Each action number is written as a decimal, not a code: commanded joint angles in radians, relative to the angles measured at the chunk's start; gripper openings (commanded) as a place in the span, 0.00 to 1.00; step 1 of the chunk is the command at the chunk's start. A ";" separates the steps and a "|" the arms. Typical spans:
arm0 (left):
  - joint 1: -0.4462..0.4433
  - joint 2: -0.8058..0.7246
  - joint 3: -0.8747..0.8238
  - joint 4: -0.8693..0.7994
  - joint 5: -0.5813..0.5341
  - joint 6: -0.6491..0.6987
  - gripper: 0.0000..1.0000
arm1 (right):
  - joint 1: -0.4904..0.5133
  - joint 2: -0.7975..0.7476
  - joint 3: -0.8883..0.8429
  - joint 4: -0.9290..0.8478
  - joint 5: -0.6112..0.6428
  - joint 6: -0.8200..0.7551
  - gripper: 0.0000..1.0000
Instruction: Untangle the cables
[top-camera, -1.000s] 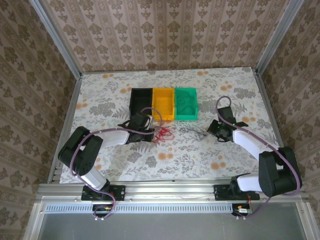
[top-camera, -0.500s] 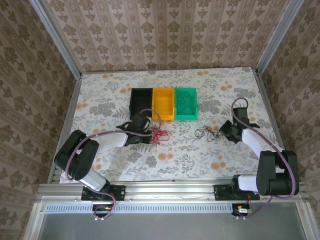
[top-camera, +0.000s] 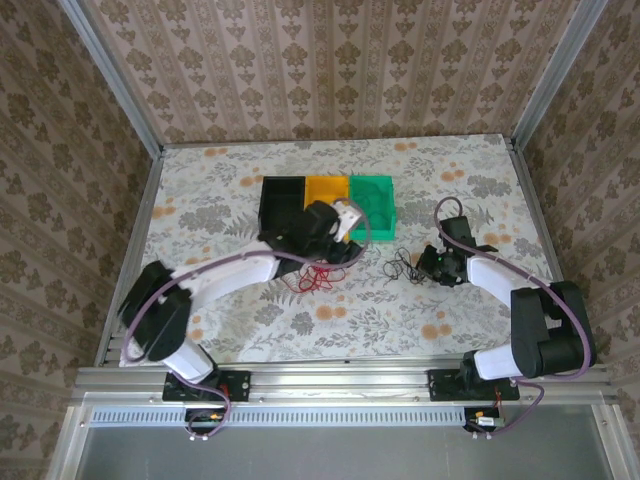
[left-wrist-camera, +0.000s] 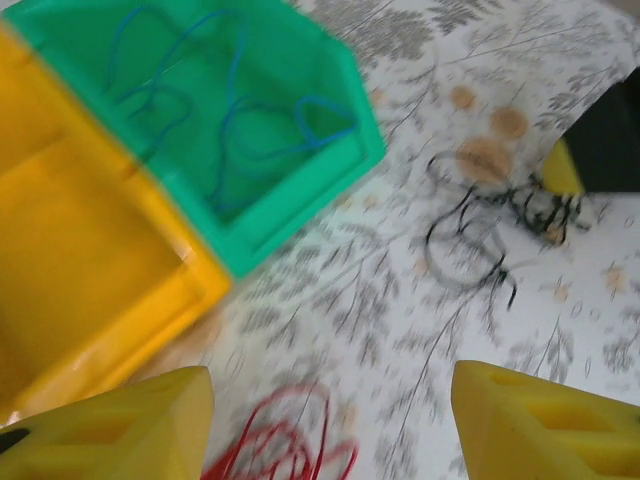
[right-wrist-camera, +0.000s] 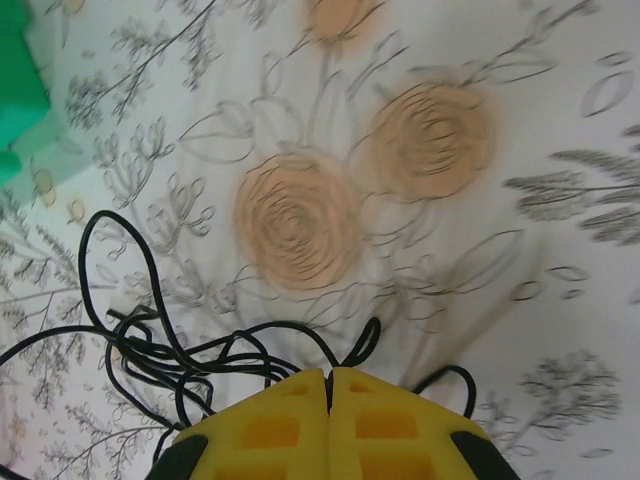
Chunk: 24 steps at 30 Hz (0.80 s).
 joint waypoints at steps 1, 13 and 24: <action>-0.025 0.161 0.106 -0.066 0.105 0.056 0.63 | 0.008 0.001 -0.030 0.033 -0.032 0.004 0.02; -0.021 0.448 0.424 -0.150 0.383 0.050 0.62 | 0.008 -0.066 -0.053 0.034 -0.022 -0.049 0.03; -0.007 0.525 0.492 -0.242 0.451 0.059 0.58 | 0.008 -0.081 -0.055 0.031 -0.016 -0.072 0.03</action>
